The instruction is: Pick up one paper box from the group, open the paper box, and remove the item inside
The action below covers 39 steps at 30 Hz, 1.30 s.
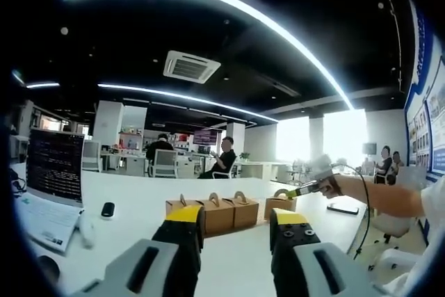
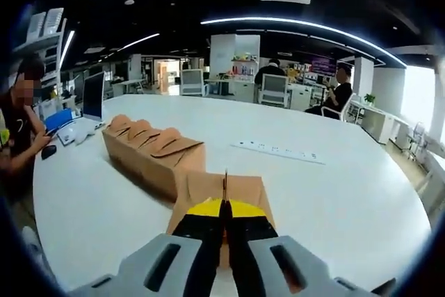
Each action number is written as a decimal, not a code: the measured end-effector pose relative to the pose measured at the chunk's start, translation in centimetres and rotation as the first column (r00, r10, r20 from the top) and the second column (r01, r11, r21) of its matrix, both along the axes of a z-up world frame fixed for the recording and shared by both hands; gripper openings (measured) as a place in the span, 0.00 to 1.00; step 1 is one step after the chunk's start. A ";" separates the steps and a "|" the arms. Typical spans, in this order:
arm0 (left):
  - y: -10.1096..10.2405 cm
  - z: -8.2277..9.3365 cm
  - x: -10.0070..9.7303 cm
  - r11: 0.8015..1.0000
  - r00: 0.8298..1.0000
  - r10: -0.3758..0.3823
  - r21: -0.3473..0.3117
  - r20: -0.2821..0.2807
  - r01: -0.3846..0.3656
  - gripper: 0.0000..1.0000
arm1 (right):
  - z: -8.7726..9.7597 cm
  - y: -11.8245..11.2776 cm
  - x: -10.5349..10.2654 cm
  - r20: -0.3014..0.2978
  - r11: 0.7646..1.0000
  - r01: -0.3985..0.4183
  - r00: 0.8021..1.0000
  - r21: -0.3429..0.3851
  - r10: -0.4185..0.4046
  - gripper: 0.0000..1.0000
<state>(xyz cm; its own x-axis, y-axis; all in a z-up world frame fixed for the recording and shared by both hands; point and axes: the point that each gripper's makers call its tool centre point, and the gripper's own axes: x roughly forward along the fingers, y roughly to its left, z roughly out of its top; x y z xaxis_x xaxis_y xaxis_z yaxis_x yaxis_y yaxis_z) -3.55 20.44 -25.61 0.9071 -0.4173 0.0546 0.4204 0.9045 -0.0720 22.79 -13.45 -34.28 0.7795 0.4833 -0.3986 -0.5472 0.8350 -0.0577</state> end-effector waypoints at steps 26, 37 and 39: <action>-1.5 0.0 -0.2 0.998 0.998 -0.062 -0.025 -0.002 0.062 0.39 | 0.0 4.3 -6.9 0.020 0.977 -0.212 0.977 -0.036 0.213 0.03; -1.7 0.0 -0.4 0.997 0.997 -0.071 -0.022 0.001 0.071 0.39 | -0.6 7.0 -8.7 0.010 0.953 -0.297 0.955 -0.053 0.298 0.03; -1.7 0.1 -0.4 0.997 0.997 -0.075 -0.024 0.002 0.075 0.39 | -0.7 7.3 -8.9 0.008 0.950 -0.308 0.951 -0.053 0.308 0.03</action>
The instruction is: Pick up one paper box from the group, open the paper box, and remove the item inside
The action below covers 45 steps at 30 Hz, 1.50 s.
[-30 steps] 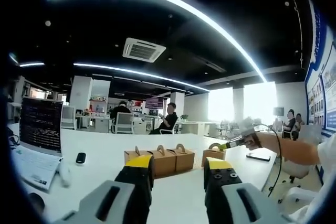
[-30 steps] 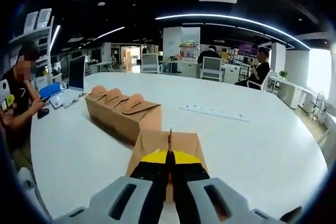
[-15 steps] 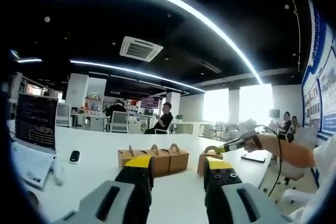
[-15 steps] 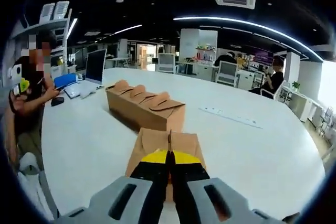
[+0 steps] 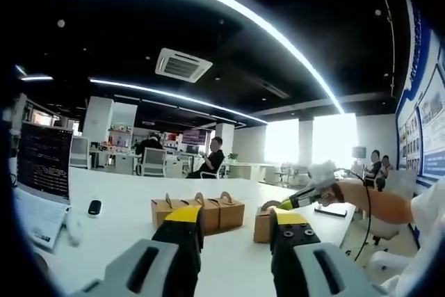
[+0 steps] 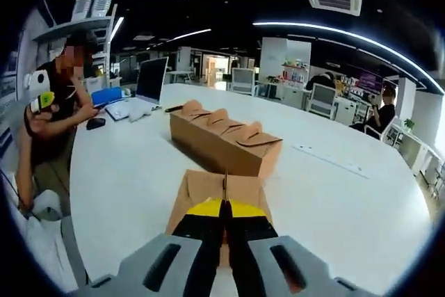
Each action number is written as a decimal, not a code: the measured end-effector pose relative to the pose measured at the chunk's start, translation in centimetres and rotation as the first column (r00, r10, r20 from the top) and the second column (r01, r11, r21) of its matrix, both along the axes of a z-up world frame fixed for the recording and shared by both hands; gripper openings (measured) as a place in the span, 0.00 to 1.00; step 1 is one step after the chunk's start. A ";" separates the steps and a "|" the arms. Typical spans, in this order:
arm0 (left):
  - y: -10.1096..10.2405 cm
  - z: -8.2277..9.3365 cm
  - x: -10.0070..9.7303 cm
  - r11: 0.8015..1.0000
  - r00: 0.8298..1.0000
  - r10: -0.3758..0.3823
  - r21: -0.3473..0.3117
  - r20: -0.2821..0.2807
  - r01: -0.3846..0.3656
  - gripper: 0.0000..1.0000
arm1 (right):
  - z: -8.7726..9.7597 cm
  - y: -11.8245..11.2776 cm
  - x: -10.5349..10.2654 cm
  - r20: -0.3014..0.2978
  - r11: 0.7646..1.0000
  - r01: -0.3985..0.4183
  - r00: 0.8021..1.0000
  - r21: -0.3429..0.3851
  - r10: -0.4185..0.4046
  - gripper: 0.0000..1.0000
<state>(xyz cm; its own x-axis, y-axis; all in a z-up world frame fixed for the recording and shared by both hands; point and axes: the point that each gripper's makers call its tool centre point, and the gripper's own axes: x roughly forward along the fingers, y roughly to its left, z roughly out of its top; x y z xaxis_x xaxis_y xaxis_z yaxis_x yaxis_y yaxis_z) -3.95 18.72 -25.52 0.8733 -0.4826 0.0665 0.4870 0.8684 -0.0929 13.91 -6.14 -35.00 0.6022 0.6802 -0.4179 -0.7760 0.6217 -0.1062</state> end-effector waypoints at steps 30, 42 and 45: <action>0.2 0.0 0.0 1.000 1.000 -0.001 -0.008 -0.002 0.001 0.39 | -0.4 6.4 -4.4 0.031 0.953 -0.295 0.954 -0.067 0.298 0.03; 0.2 -0.1 0.2 1.000 1.000 -0.003 -0.007 -0.006 0.003 0.39 | -0.4 8.1 -6.1 0.062 0.908 -0.408 0.908 -0.094 0.414 0.03; 0.0 -0.1 0.2 1.000 1.000 -0.007 -0.008 -0.006 0.007 0.39 | -0.5 8.4 -6.3 0.063 0.899 -0.429 0.898 -0.092 0.435 0.03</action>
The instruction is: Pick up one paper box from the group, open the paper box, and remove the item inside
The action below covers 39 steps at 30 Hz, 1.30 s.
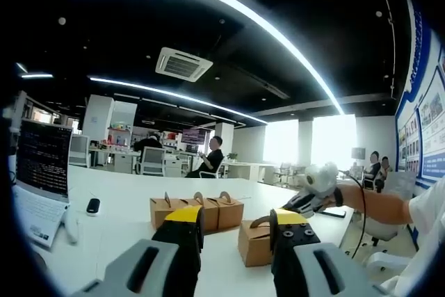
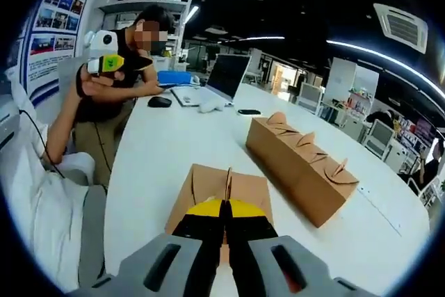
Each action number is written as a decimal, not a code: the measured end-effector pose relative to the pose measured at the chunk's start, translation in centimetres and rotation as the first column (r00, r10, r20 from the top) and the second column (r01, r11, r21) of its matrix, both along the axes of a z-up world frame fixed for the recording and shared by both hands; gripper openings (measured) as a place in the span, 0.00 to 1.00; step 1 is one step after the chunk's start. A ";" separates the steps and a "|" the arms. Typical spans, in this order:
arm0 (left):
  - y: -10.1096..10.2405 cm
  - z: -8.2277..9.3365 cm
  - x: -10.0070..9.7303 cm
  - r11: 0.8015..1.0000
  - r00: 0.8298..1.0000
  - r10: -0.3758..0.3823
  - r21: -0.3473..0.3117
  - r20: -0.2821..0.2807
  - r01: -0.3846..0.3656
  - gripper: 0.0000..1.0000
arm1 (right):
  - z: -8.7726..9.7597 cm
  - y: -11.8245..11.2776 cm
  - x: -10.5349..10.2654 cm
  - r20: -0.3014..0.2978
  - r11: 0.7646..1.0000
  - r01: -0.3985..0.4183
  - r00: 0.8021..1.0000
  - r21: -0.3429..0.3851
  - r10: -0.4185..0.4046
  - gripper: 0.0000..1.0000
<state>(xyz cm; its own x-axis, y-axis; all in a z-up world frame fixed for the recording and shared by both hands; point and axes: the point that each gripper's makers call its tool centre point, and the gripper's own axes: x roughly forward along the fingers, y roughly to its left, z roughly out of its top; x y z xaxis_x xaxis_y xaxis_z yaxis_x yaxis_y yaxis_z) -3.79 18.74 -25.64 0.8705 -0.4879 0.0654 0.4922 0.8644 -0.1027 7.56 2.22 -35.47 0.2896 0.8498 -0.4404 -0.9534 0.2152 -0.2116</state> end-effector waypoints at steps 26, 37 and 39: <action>-2.2 -2.0 -0.3 0.994 0.995 -0.072 0.077 -0.062 0.077 0.39 | 0.0 0.7 -1.3 0.073 0.985 -0.170 0.983 -0.017 0.171 0.03; -3.3 -3.7 0.3 0.988 0.991 -0.095 0.115 -0.098 0.107 0.39 | 0.2 1.1 -2.2 0.137 0.948 -0.317 0.939 -0.011 0.315 0.03; -3.5 -3.9 0.4 0.987 0.989 -0.102 0.117 -0.103 0.114 0.39 | 0.1 1.1 -2.3 0.148 0.941 -0.338 0.930 -0.015 0.336 0.03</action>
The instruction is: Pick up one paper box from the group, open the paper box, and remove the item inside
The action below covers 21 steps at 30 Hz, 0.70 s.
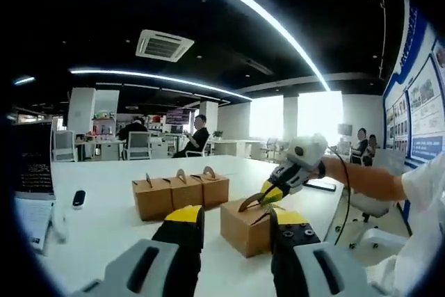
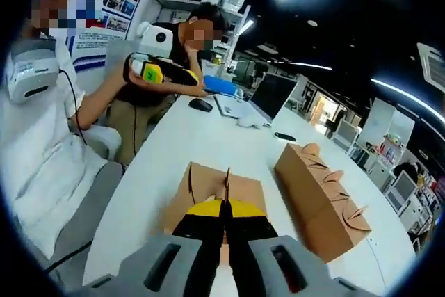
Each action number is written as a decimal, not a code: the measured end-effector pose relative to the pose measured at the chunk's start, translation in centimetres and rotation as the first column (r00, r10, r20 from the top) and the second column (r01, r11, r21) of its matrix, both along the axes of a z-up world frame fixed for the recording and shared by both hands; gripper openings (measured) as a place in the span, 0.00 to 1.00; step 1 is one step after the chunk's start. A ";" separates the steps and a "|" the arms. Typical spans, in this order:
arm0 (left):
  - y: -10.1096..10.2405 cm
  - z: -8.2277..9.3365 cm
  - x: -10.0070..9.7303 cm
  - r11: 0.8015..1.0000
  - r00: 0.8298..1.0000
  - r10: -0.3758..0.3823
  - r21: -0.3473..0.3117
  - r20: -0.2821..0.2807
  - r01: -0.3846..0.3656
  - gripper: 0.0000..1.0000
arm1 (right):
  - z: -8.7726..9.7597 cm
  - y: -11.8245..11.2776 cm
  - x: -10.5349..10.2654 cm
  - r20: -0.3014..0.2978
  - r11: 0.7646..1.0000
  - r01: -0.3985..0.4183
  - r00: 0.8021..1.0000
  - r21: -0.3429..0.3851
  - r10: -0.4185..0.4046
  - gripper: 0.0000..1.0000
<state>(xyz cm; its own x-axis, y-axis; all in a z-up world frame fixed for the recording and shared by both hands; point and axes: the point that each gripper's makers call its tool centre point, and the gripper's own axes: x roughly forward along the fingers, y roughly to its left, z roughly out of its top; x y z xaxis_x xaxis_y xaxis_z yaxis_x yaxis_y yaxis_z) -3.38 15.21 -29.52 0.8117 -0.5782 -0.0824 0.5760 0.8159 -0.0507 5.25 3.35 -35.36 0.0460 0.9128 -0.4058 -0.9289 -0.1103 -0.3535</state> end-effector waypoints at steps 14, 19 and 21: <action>-1.8 -1.9 0.5 0.997 0.999 -0.028 0.069 -0.032 0.030 0.39 | 0.1 0.6 0.6 0.025 0.996 -0.088 0.996 0.000 0.088 0.03; -2.0 -2.1 0.5 0.997 0.999 -0.035 0.074 -0.037 0.038 0.39 | 0.2 0.4 1.1 0.011 0.998 -0.064 0.998 0.000 0.064 0.03; -2.1 -2.0 0.4 0.997 0.999 -0.037 0.073 -0.035 0.040 0.39 | 0.3 0.3 0.9 -0.037 0.999 -0.034 0.999 0.017 0.035 0.05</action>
<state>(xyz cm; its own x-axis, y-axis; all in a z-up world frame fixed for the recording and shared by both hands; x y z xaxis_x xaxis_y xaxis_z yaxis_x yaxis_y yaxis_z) -2.94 13.15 -31.51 0.7852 -0.6002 -0.1524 0.6059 0.7954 -0.0110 6.18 3.63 -35.07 -0.0002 0.9200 -0.3919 -0.9371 -0.1369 -0.3210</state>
